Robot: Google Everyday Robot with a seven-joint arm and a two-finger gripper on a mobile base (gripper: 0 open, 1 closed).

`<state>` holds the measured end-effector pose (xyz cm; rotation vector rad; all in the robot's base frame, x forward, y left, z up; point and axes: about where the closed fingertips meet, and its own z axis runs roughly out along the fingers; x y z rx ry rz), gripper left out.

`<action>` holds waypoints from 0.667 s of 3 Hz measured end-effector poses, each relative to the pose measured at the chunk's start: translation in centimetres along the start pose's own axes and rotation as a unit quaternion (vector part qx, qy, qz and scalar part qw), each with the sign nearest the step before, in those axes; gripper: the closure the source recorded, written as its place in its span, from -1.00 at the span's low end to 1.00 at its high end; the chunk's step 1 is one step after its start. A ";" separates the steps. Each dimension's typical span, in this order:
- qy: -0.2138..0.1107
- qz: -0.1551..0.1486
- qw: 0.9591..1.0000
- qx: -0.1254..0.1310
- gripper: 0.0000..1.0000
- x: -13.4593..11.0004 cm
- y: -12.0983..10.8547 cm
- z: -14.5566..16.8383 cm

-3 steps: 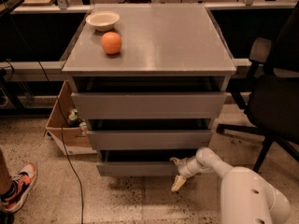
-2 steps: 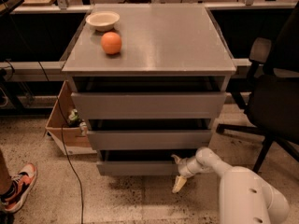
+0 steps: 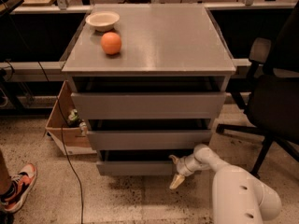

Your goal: Open bottom drawer

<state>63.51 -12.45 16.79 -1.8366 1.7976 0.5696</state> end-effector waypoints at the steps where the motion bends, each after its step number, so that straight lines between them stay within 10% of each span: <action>1: 0.000 0.000 1.000 0.000 -0.06 -0.3 0.0 -0.5; 2: 0.000 0.000 1.000 0.000 -0.06 -0.5 -0.1 -0.8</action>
Offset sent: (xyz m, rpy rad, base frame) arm -0.0338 -0.0159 0.0050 0.0183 0.1055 0.1217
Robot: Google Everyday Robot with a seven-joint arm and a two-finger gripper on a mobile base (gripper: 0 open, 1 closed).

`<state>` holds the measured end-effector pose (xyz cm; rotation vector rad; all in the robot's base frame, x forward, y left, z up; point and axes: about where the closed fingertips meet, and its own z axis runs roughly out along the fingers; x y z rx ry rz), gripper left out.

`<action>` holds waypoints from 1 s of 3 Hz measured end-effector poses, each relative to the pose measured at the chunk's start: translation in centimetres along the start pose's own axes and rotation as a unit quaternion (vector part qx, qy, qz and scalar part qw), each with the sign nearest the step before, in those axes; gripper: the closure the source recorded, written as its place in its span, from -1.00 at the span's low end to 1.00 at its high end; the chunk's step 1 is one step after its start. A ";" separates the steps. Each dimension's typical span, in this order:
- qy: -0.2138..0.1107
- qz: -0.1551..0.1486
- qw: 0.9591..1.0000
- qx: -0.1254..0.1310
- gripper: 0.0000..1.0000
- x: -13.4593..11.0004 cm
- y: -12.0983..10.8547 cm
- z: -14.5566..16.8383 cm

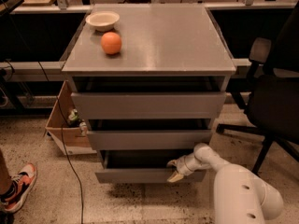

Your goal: Open bottom drawer

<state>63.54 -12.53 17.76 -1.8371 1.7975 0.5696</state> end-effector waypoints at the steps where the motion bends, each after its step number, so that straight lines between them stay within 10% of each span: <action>1: -0.003 -0.004 0.999 -0.039 -0.02 0.8 3.3 -0.8; 3: -0.003 -0.004 0.999 -0.044 -0.60 0.8 4.1 -1.0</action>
Offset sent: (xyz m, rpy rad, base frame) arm -0.1378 -0.0437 0.0157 -0.0152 0.1978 0.1241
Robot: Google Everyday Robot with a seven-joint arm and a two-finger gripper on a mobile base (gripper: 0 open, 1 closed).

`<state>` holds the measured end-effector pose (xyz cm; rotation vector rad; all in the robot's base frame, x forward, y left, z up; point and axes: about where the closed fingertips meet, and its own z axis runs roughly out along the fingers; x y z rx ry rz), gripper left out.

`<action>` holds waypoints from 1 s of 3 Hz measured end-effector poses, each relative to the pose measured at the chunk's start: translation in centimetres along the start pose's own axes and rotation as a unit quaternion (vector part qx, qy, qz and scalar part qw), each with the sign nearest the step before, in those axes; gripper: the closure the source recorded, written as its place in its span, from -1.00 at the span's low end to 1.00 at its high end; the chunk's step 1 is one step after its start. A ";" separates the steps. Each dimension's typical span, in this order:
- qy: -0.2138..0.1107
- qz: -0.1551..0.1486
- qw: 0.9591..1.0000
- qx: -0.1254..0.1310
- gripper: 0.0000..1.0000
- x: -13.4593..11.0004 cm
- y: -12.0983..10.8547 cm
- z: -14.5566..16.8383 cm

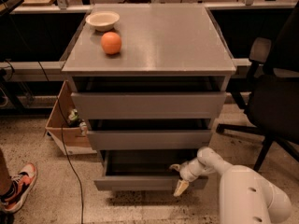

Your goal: Open bottom drawer

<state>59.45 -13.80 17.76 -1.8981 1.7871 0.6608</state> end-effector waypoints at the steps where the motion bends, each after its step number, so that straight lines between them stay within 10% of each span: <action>1: 0.000 0.000 1.000 0.000 -0.99 0.0 0.0 0.0; 3: -0.012 0.001 1.000 -0.026 -0.86 -0.1 1.5 1.1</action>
Offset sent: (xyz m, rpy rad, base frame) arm 0.0012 -0.0007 -0.0049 0.0102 0.0161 -0.0015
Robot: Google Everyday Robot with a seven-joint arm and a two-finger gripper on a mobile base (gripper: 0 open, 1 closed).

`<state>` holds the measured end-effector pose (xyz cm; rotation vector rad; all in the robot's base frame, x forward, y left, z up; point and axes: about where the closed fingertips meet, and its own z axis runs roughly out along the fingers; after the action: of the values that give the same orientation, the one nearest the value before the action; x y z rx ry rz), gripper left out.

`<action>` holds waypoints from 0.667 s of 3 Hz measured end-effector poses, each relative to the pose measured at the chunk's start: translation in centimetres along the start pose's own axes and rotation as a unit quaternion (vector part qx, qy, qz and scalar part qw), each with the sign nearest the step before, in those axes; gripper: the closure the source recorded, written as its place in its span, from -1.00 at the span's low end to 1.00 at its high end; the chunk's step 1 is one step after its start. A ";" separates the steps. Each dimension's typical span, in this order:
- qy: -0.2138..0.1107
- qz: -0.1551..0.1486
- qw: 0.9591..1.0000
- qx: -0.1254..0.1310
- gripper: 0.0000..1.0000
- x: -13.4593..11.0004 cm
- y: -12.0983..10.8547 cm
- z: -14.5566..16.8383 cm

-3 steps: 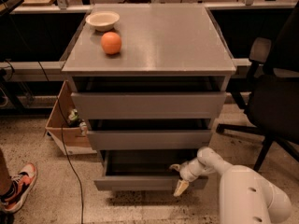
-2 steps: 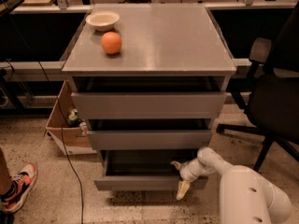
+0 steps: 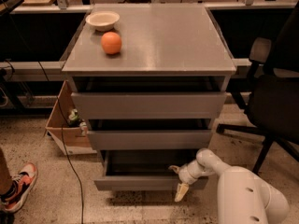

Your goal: Open bottom drawer

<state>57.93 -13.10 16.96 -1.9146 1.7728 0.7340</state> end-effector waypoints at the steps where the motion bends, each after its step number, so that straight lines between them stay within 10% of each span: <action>1: 0.002 -0.003 1.000 -0.006 -0.41 -0.5 2.6 -1.3; 2: 0.006 -0.003 1.000 -0.022 -0.28 -1.0 5.5 -1.4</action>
Offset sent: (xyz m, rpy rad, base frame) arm -0.0829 -0.0126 0.0310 -0.0315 0.0480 0.0496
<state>52.58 -13.78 18.91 -1.9564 1.7722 0.7669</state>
